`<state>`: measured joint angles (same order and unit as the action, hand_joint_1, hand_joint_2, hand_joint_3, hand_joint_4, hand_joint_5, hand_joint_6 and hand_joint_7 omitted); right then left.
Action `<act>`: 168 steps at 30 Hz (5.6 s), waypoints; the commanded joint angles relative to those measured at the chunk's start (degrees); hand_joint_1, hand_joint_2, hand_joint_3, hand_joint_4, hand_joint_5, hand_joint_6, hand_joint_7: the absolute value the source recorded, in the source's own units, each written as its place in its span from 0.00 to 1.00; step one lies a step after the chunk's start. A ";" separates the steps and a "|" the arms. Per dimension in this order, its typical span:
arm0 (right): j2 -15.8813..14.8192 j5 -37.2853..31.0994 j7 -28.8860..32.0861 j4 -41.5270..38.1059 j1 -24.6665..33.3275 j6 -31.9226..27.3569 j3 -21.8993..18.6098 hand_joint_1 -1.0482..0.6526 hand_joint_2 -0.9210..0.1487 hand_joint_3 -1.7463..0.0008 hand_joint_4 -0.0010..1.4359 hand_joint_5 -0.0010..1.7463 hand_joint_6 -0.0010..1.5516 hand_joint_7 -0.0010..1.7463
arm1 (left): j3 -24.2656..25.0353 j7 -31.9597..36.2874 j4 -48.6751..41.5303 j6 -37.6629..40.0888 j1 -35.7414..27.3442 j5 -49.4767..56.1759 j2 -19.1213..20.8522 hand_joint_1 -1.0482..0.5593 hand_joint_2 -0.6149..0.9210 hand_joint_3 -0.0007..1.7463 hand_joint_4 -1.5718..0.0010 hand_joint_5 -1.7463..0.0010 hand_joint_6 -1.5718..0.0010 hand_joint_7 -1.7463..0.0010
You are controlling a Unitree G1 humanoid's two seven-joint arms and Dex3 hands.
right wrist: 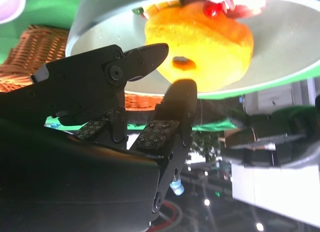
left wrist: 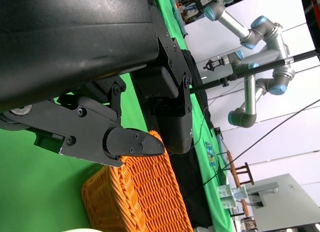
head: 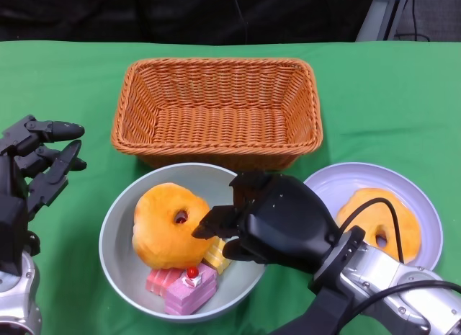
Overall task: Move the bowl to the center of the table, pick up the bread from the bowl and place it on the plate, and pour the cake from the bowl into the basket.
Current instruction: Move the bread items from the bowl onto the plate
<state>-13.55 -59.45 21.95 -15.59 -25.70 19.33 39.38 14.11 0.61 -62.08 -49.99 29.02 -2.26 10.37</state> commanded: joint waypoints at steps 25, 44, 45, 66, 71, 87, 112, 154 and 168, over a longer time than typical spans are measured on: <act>4.53 -4.28 -13.22 3.05 0.27 -12.08 1.59 0.20 0.10 1.00 0.50 0.19 0.39 0.00 | -0.79 0.63 1.25 -0.41 -0.42 0.44 0.87 0.52 1.00 0.16 0.47 0.32 0.45 0.55; 9.40 -4.74 -10.80 -8.72 -6.27 -14.16 3.94 0.21 0.06 1.00 0.48 0.07 0.32 0.00 | -0.55 -0.06 1.35 -0.17 -0.30 -0.54 0.40 0.51 1.00 0.15 0.47 0.32 0.45 0.54; 9.52 -4.63 -11.25 -8.93 -6.50 -14.38 4.03 0.21 0.06 1.00 0.48 0.07 0.32 0.00 | -0.53 -0.24 1.32 -0.19 -0.29 -0.66 0.37 0.51 1.00 0.15 0.47 0.32 0.45 0.54; 9.07 -3.88 -18.69 -6.96 -6.92 -16.25 5.86 0.22 0.03 1.00 0.51 0.07 0.41 0.03 | -0.46 -0.52 1.11 -0.45 -0.06 -0.95 0.34 0.51 1.00 0.16 0.47 0.32 0.45 0.54; 8.27 -2.36 -24.53 -4.50 -6.70 -15.78 5.44 0.20 0.01 1.00 0.49 0.09 0.41 0.01 | -0.58 -0.65 1.25 -0.71 -0.05 -0.82 0.43 0.52 1.00 0.16 0.47 0.31 0.44 0.54; 6.97 6.63 -36.47 -1.90 -8.20 -13.41 2.59 0.19 0.00 0.99 0.45 0.06 0.40 0.00 | -0.56 -0.11 1.22 -0.55 0.05 -0.71 0.01 0.53 1.00 0.16 0.47 0.30 0.45 0.53; 9.02 5.74 -35.69 -9.09 -11.28 -12.89 4.68 0.19 0.00 0.99 0.46 0.03 0.34 0.00 | -0.72 1.28 2.15 -0.65 -0.09 0.06 -0.67 0.51 1.00 0.16 0.46 0.30 0.45 0.53; 12.22 5.61 -18.32 -22.13 -13.59 -8.79 6.79 0.46 0.03 1.00 0.54 0.55 0.64 0.02 | -0.92 2.55 2.00 -0.78 -0.03 0.77 -0.58 0.52 1.00 0.15 0.46 0.30 0.44 0.52; 11.27 2.57 -12.03 -23.90 -14.53 -5.90 9.09 0.45 0.10 1.00 0.64 0.38 0.63 0.01 | -0.52 0.84 2.03 -0.49 0.07 -0.75 -0.76 0.52 1.00 0.15 0.46 0.30 0.45 0.52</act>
<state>-1.43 -55.91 10.09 -38.17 -40.29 12.54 47.31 13.29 1.82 -59.96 -50.02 28.85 -2.42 9.03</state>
